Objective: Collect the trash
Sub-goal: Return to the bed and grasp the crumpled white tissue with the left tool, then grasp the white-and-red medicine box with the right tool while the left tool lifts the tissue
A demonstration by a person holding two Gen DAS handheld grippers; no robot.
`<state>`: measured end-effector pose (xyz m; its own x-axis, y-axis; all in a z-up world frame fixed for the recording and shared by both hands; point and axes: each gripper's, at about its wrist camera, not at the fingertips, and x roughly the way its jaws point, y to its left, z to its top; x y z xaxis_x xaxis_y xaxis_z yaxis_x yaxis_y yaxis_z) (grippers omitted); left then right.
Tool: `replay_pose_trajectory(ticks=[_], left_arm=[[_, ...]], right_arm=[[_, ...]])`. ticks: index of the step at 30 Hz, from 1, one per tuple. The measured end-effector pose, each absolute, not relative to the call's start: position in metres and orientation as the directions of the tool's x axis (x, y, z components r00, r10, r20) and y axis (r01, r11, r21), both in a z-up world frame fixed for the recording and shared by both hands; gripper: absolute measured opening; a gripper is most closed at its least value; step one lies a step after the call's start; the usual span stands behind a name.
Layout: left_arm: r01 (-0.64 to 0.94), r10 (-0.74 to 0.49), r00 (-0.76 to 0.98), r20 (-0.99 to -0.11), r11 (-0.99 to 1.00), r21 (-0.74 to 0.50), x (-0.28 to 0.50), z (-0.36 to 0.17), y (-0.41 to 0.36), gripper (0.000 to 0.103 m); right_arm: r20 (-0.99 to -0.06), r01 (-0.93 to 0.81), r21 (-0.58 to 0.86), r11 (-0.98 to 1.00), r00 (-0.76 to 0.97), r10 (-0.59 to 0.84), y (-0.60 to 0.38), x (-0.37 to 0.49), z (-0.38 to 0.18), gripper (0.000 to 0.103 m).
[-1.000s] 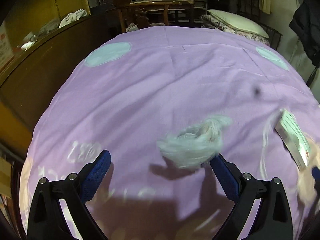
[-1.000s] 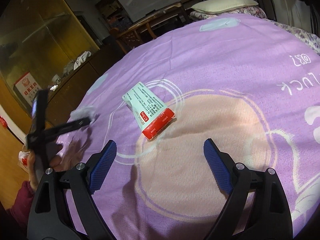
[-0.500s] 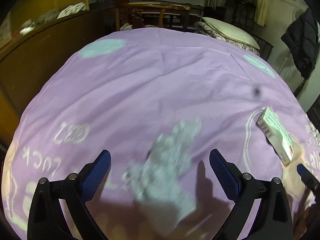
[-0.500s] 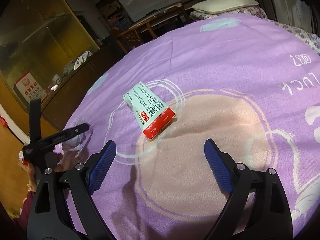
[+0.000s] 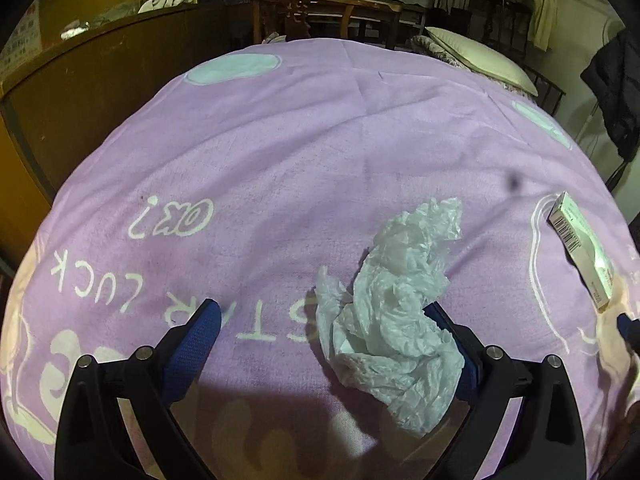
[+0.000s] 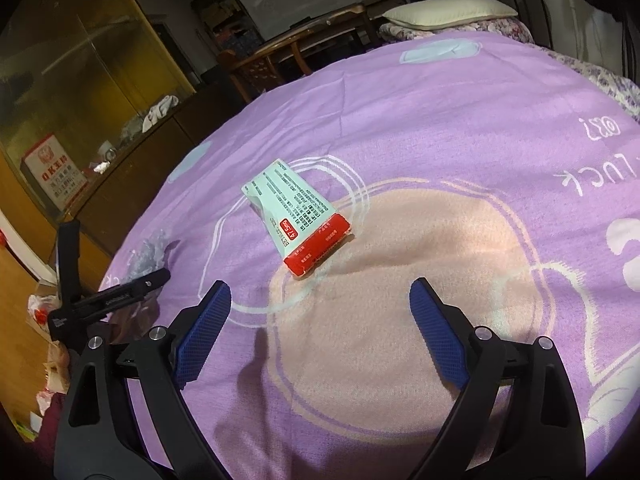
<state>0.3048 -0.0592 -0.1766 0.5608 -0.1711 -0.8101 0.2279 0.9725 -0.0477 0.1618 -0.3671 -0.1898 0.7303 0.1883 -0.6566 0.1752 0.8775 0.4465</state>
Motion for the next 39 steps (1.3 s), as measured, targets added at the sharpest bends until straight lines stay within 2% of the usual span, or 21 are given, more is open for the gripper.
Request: replay_pose_trajectory(ticks=[4, 10, 14, 15, 16, 20, 29, 31, 33, 36, 38, 39], left_arm=[[0.228, -0.155, 0.564, -0.811, 0.973, -0.027, 0.304, -0.177, -0.059, 0.097], [0.226, -0.151, 0.563, -0.812, 0.974, -0.024, 0.305, -0.178, -0.059, 0.098], [0.226, -0.15, 0.56, -0.815, 0.974, -0.024, 0.307, -0.179, -0.062, 0.099], [0.226, -0.151, 0.56, -0.815, 0.974, -0.025, 0.307, -0.179, -0.062, 0.099], [0.226, -0.149, 0.56, -0.815, 0.974, -0.022, 0.307, -0.179, -0.062, 0.099], [0.227, -0.147, 0.56, -0.815, 0.974, -0.02, 0.308, -0.179, -0.062, 0.099], [0.237, -0.181, 0.568, -0.803, 0.97, -0.051, 0.304, -0.177, -0.059, 0.097], [0.25, -0.198, 0.572, -0.796, 0.966, -0.061, 0.302, -0.176, -0.059, 0.097], [0.267, -0.212, 0.577, -0.789, 0.962, -0.063, 0.299, -0.175, -0.061, 0.091], [0.299, -0.223, 0.588, -0.777, 0.953, -0.047, 0.293, -0.173, -0.067, 0.077], [0.327, -0.238, 0.593, -0.769, 0.944, -0.04, 0.29, -0.172, -0.071, 0.056], [0.341, -0.246, 0.595, -0.765, 0.939, -0.037, 0.288, -0.171, -0.073, 0.05]], right_arm=[[-0.681, 0.177, 0.389, 0.904, 0.716, 0.153, -0.358, 0.175, -0.185, 0.09], [-0.713, 0.151, 0.247, 0.957, 0.697, 0.074, -0.34, 0.219, -0.178, 0.09], [-0.749, 0.149, 0.209, 0.967, 0.66, 0.06, -0.335, 0.239, -0.185, 0.089], [-0.75, 0.152, 0.207, 0.967, 0.659, 0.057, -0.335, 0.238, -0.186, 0.067], [-0.731, 0.156, 0.217, 0.964, 0.68, 0.055, -0.337, 0.232, -0.183, 0.054], [-0.667, 0.144, 0.232, 0.962, 0.743, 0.049, -0.332, 0.205, -0.172, 0.054], [-0.706, 0.129, 0.289, 0.949, 0.698, 0.121, -0.332, 0.205, -0.182, 0.056], [-0.707, 0.127, 0.289, 0.949, 0.696, 0.122, -0.331, 0.206, -0.183, 0.062], [-0.709, 0.127, 0.287, 0.95, 0.695, 0.121, -0.331, 0.208, -0.184, 0.07], [-0.711, 0.131, 0.29, 0.948, 0.692, 0.122, -0.331, 0.209, -0.185, 0.073], [-0.713, 0.133, 0.291, 0.947, 0.69, 0.122, -0.332, 0.209, -0.185, 0.073], [-0.712, 0.13, 0.291, 0.948, 0.691, 0.125, -0.331, 0.21, -0.186, 0.071]])
